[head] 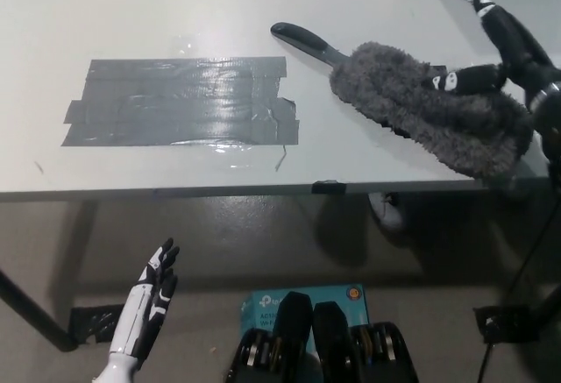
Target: A grey duster is kept infront of the robot in the middle of the table and the robot extends its right arm to grab the duster, picks it up and hands it to a person
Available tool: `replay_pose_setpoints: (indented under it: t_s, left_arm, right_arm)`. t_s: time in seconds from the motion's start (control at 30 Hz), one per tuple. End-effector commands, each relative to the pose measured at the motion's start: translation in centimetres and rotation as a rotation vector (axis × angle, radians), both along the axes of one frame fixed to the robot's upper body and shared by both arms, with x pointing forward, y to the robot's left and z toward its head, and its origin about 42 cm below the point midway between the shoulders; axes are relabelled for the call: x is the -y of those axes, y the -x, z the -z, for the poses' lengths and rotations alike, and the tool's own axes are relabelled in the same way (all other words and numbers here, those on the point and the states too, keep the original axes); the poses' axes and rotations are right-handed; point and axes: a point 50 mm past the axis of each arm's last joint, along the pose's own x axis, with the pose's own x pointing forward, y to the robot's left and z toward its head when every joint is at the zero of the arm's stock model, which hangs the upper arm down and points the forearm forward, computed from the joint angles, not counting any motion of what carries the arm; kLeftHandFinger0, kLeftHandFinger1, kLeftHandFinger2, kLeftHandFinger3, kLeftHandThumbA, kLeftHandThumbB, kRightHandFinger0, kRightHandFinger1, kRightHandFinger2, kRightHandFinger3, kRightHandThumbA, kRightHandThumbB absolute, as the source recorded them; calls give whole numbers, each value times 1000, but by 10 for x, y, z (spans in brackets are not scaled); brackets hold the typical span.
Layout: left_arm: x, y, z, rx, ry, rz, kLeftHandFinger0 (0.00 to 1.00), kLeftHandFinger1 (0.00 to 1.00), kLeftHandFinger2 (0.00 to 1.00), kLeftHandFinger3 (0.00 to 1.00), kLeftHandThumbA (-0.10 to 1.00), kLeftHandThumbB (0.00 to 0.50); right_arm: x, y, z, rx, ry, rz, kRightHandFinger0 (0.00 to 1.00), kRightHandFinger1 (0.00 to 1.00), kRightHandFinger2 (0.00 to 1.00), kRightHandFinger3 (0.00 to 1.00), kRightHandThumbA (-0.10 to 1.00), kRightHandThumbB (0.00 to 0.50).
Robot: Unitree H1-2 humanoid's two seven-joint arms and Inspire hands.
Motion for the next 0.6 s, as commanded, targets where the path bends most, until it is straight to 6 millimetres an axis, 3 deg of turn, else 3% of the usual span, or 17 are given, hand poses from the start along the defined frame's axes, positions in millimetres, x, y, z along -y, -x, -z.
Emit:
replay_pose_setpoints:
  t_s: [0.0, 0.27, 0.5, 0.57]
  left_arm:
    - [-3, -7, -10, 78, -7, 8, 1000, 1000, 1000, 1000, 985, 307]
    - [-2, -8, -13, 84, -25, 12, 1000, 1000, 1000, 1000, 971, 289]
    - [-1, -12, -16, 95, -23, 22, 1000, 1000, 1000, 1000, 931, 276]
    - [0, -13, -16, 98, -29, 21, 1000, 1000, 1000, 1000, 930, 276]
  right_arm:
    - [-9, -38, -36, -32, 99, 65, 1000, 1000, 1000, 1000, 1000, 492]
    - [-21, -63, -14, -246, 99, 77, 1000, 1000, 1000, 1000, 1000, 473]
    - [-15, -60, 16, -385, 49, 23, 1000, 1000, 1000, 1000, 1000, 478]
    - [-12, -60, 20, -420, -17, 13, 1000, 1000, 1000, 1000, 1000, 498]
